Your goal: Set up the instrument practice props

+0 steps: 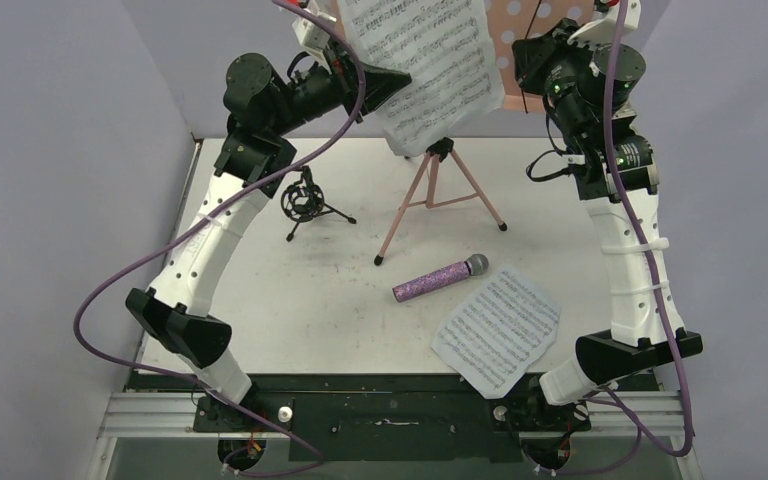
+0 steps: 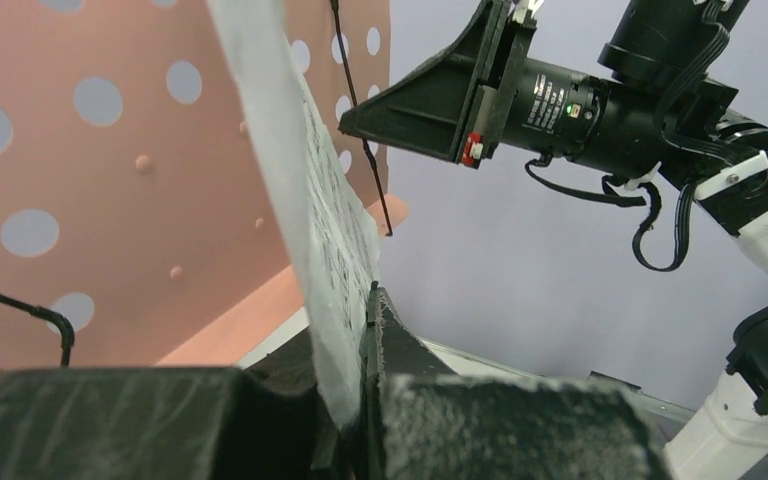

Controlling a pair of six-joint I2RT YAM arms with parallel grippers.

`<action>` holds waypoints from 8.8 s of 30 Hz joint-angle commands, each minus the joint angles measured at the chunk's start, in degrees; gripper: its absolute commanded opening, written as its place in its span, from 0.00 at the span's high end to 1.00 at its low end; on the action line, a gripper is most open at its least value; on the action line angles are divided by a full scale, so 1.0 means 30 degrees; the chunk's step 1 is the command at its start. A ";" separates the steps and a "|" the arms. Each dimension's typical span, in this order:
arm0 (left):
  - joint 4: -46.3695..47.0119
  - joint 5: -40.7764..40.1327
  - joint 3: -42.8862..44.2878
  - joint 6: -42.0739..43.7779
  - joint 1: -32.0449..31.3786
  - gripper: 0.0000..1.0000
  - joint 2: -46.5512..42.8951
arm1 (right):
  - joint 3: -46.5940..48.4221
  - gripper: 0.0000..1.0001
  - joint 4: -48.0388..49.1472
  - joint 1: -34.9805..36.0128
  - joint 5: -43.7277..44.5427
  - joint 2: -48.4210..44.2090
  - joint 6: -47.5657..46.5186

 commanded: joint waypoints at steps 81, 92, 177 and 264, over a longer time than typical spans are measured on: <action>-0.0998 -0.2934 1.1715 0.1220 -0.1692 0.98 0.7591 | -0.3547 0.95 0.4208 -0.0113 -0.3994 -0.2831 -0.1475; -0.0938 -0.3589 0.9552 0.2934 -0.1723 0.66 0.6240 | -0.3945 0.95 0.4088 -0.0097 -0.3498 -0.2788 -0.1105; 0.7152 -0.3787 0.4386 0.0168 -0.1135 0.64 0.4942 | -0.4177 0.95 0.4385 -0.0108 -0.3976 -0.3128 -0.1440; 0.5736 -0.7284 -2.3135 0.4384 -0.8159 0.13 -0.7238 | -1.7509 0.06 -0.3131 -0.0117 -0.0503 -1.3170 0.0103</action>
